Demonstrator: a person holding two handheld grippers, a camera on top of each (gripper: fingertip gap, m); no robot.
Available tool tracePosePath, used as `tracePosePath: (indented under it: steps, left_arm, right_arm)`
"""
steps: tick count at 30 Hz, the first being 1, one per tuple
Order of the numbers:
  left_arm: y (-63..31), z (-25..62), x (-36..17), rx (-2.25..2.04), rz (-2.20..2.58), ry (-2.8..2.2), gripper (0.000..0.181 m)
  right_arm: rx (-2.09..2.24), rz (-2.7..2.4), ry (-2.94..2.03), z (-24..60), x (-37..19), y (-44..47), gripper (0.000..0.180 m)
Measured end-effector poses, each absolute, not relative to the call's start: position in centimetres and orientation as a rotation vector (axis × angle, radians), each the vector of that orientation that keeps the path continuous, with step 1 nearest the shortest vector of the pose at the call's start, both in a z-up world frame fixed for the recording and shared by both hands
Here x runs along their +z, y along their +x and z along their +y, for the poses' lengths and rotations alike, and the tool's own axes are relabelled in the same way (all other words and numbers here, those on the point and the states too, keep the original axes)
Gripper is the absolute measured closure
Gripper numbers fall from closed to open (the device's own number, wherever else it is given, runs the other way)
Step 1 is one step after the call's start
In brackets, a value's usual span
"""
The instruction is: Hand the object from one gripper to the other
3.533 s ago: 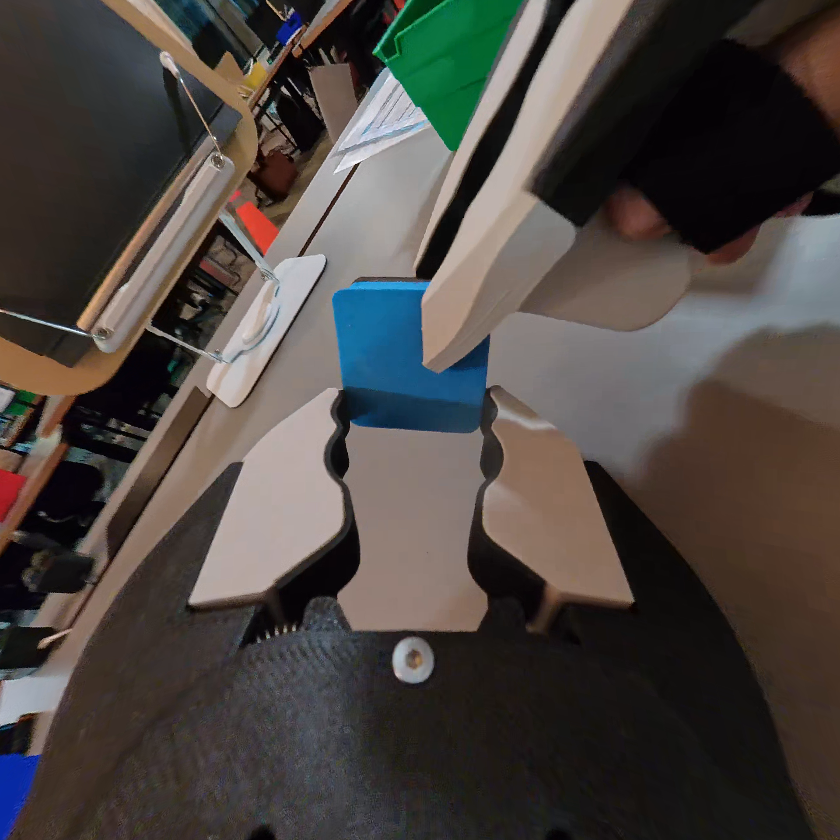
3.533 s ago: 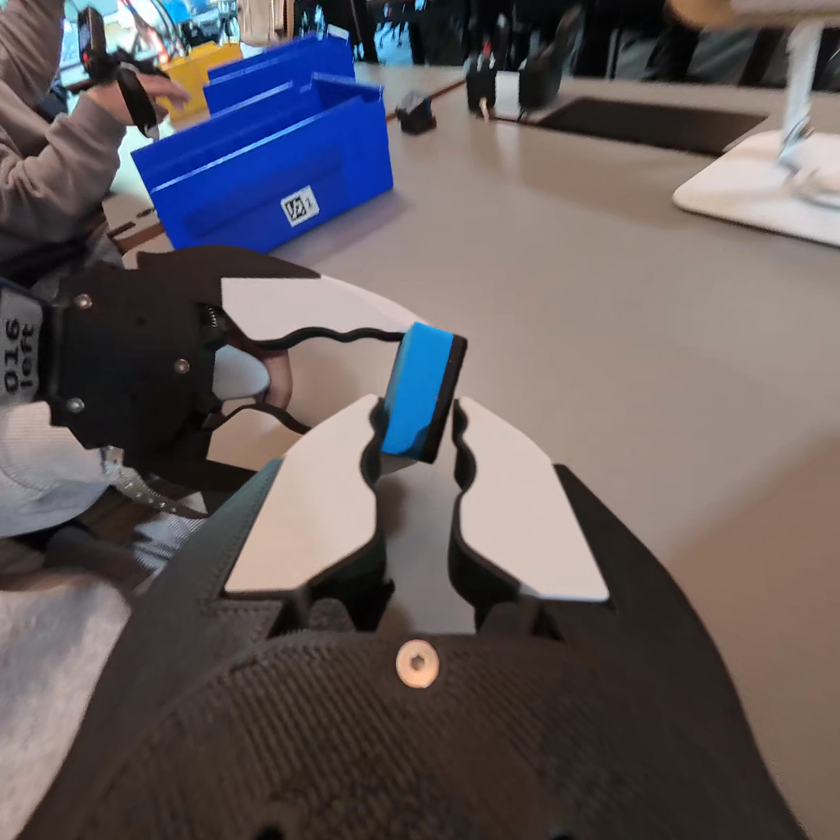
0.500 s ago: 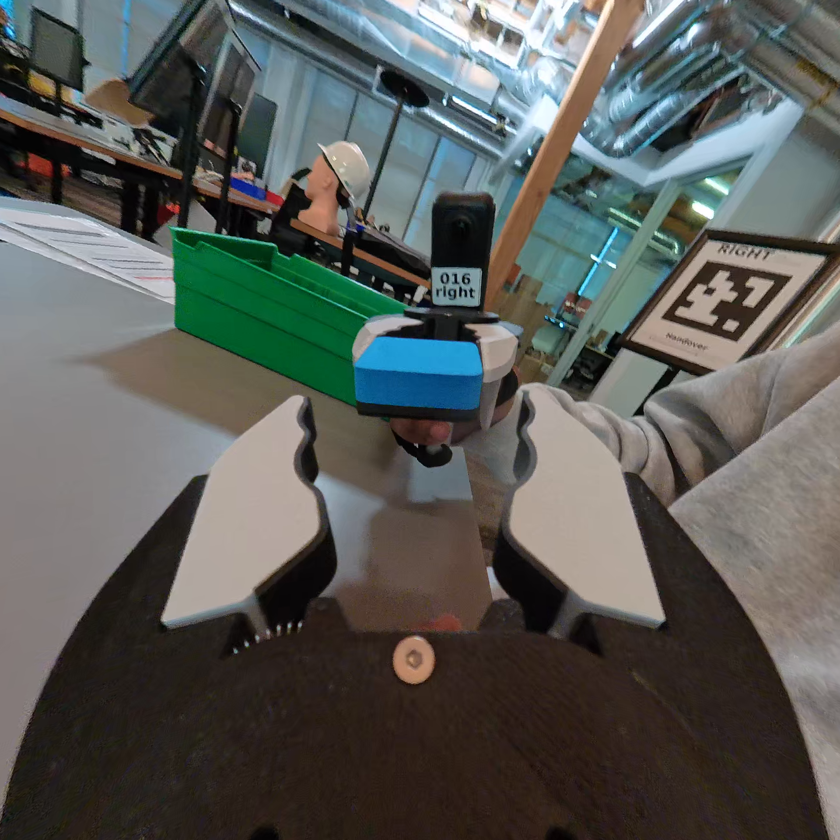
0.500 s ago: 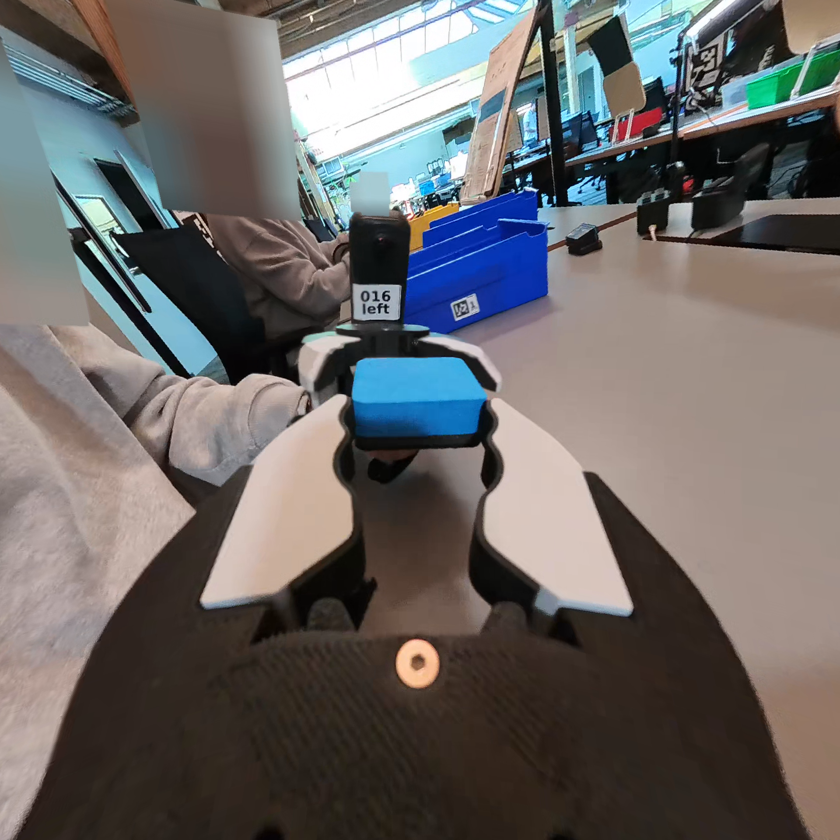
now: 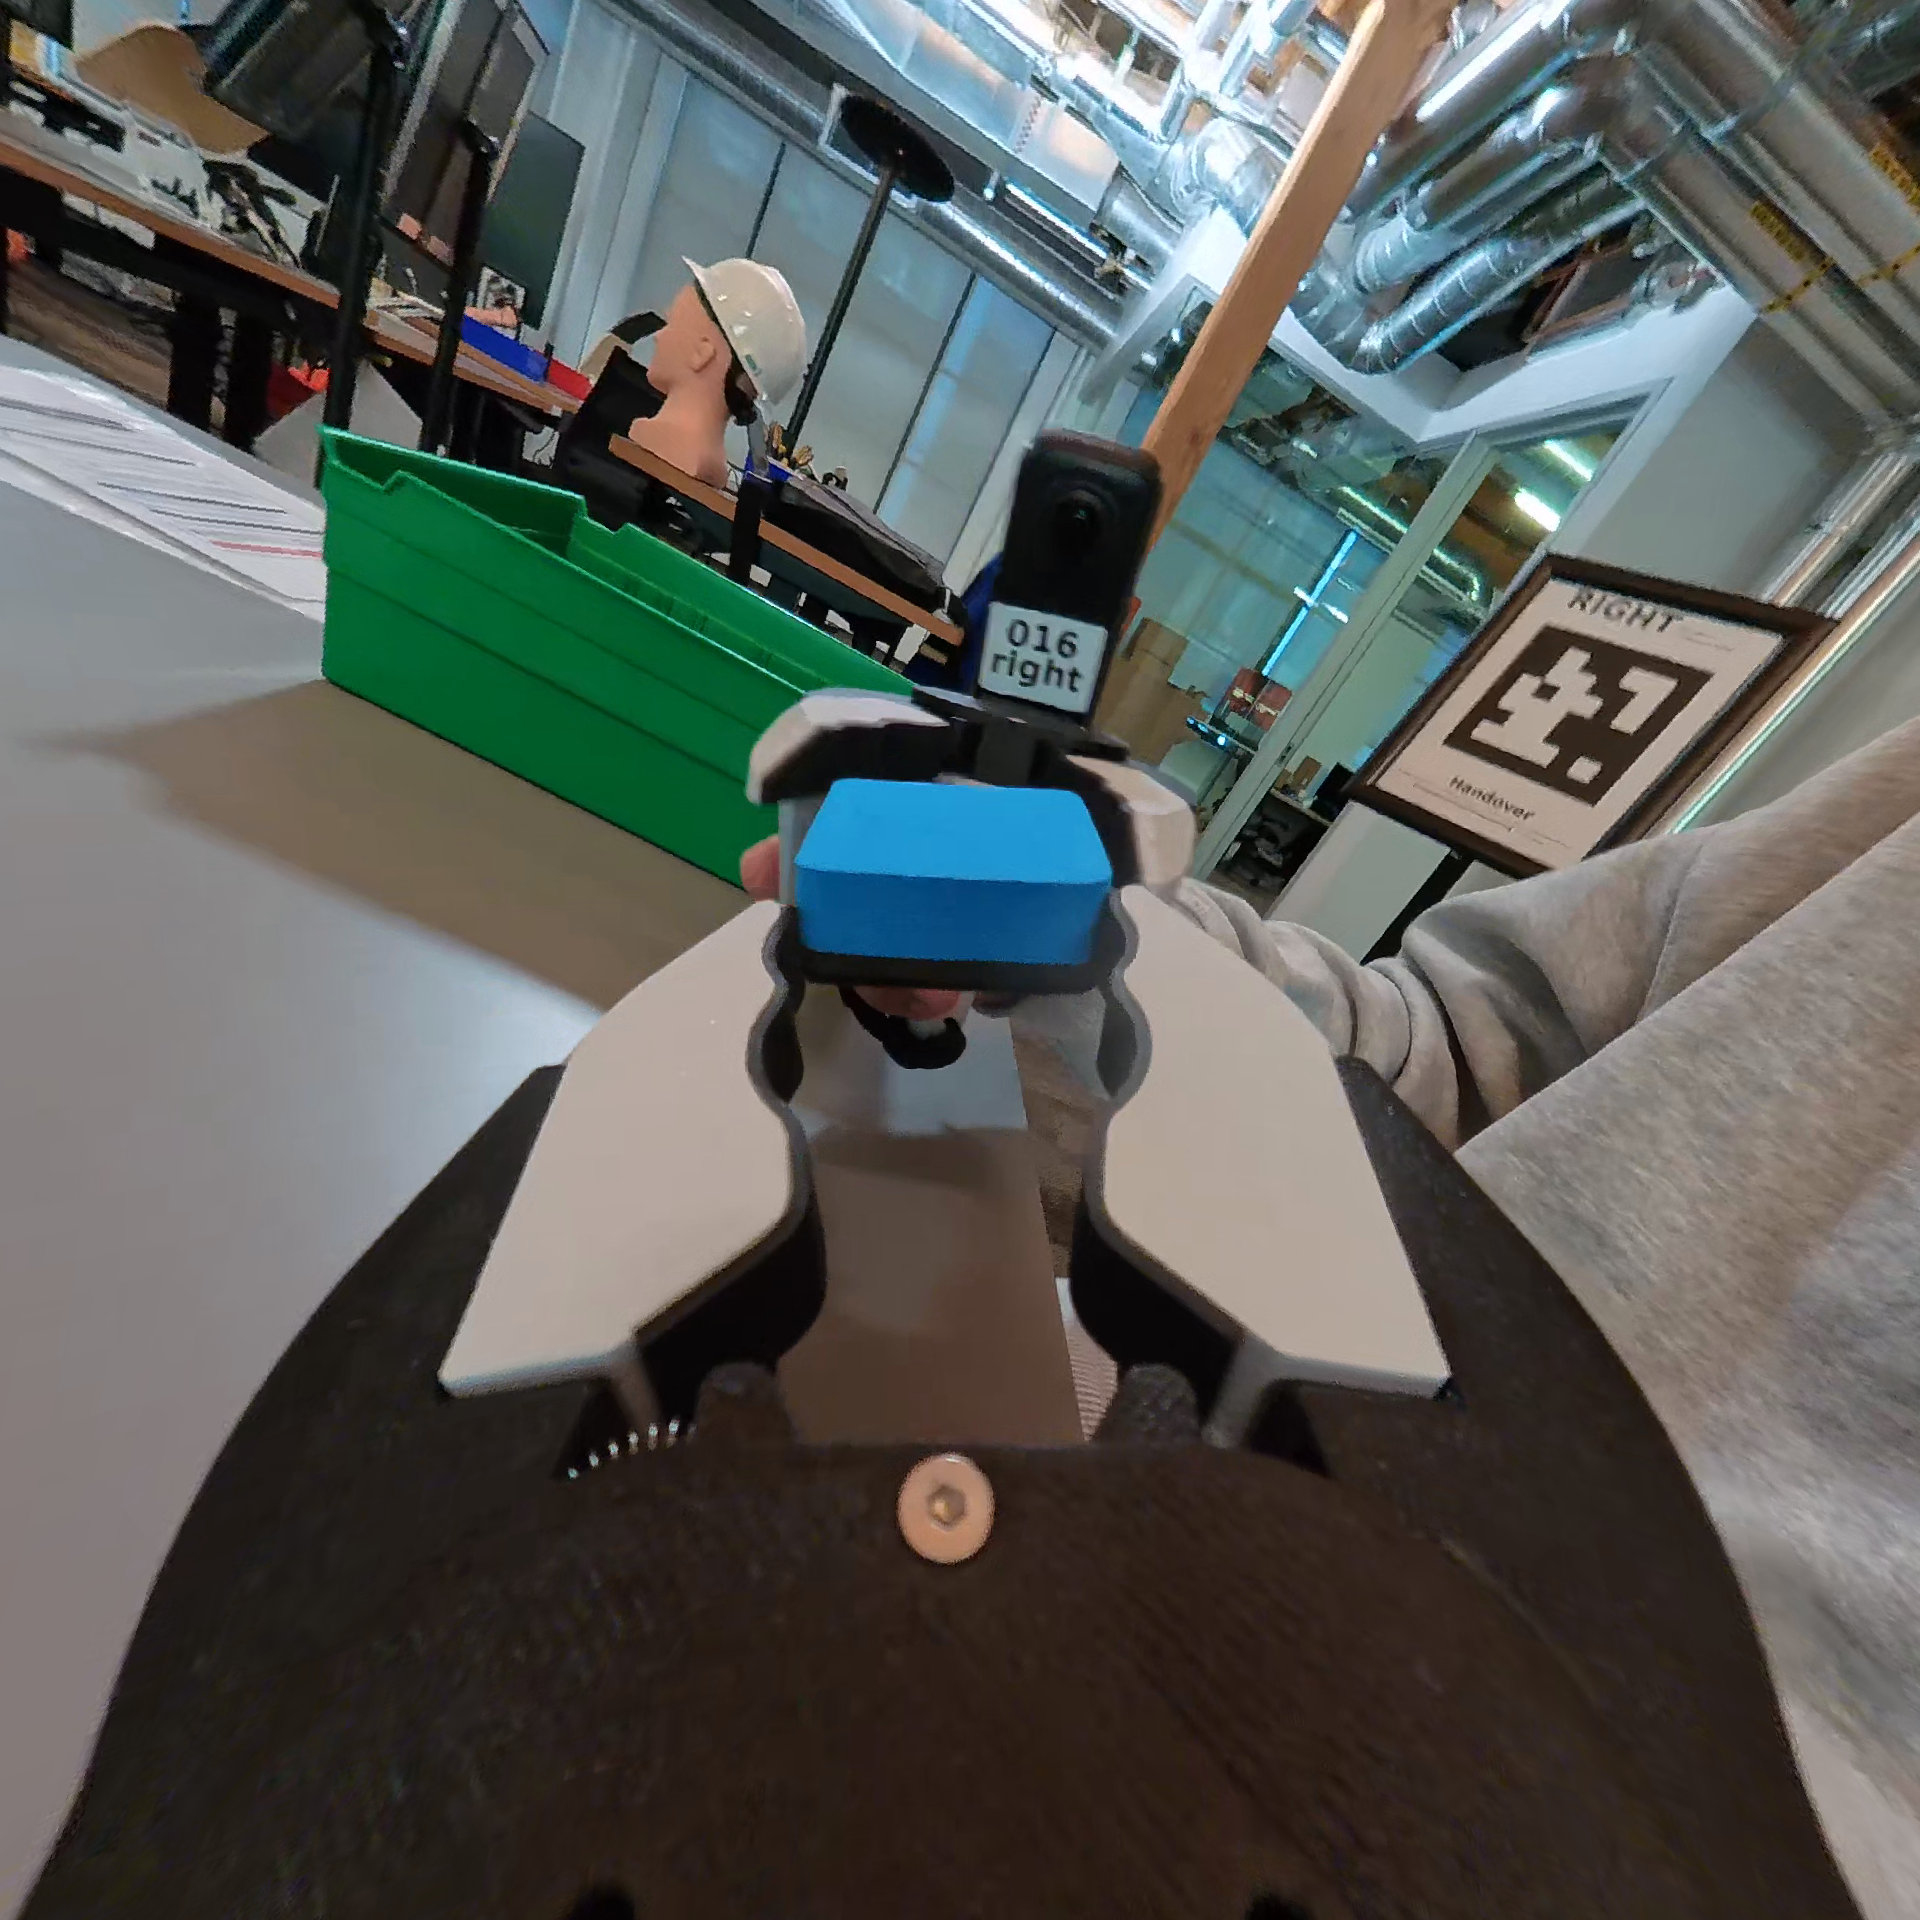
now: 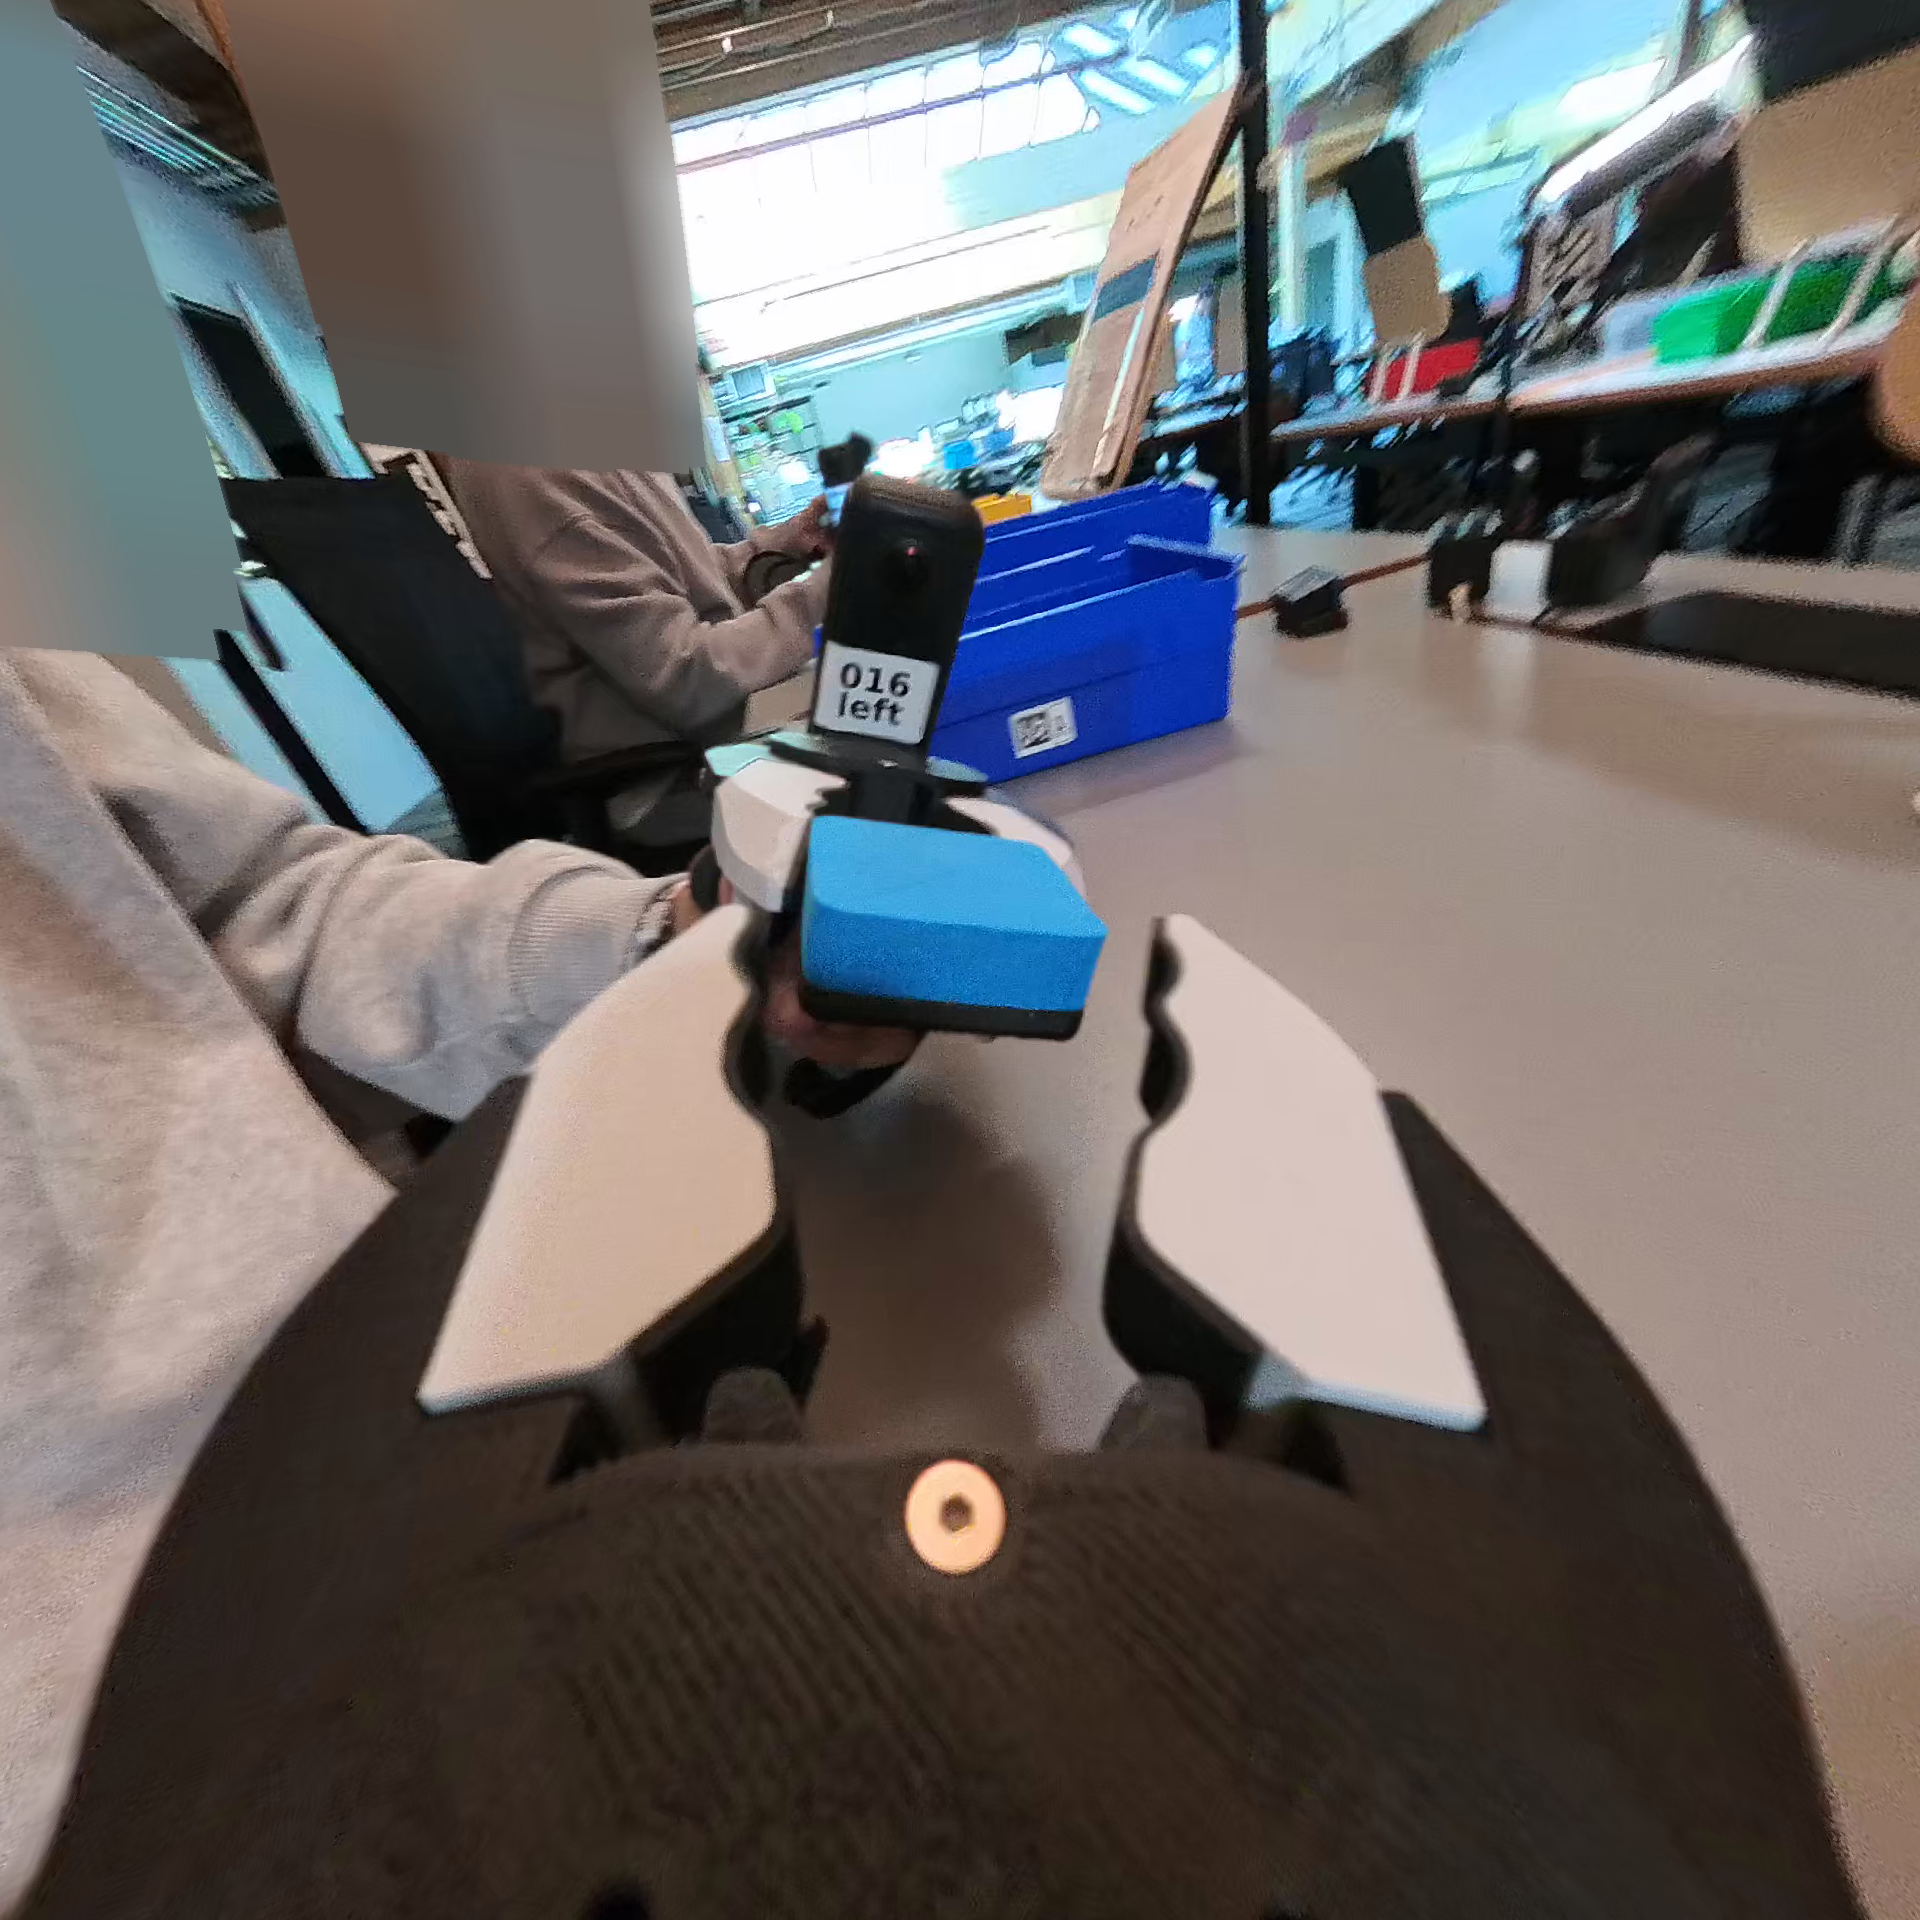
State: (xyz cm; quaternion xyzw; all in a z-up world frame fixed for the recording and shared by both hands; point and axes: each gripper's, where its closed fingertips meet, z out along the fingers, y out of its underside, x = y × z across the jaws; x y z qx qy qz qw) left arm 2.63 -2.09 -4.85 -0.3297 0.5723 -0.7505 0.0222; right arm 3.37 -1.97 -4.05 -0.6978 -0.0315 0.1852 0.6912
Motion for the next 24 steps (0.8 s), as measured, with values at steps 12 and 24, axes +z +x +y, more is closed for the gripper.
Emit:
tracePosePath:
  steps: [12,24]
  left_arm:
    - [2.5,-1.4,-5.2,-2.859,1.686,-1.471,0.124]
    - [1.7,-3.1,-6.5,-2.966,1.815,-1.646,0.124]
  right_arm:
    - [-0.056,-0.364,-1.548,-2.3,-3.8,3.4,0.104]
    - [-0.041,-0.524,-1.639,-2.4,-5.5,1.5,0.157]
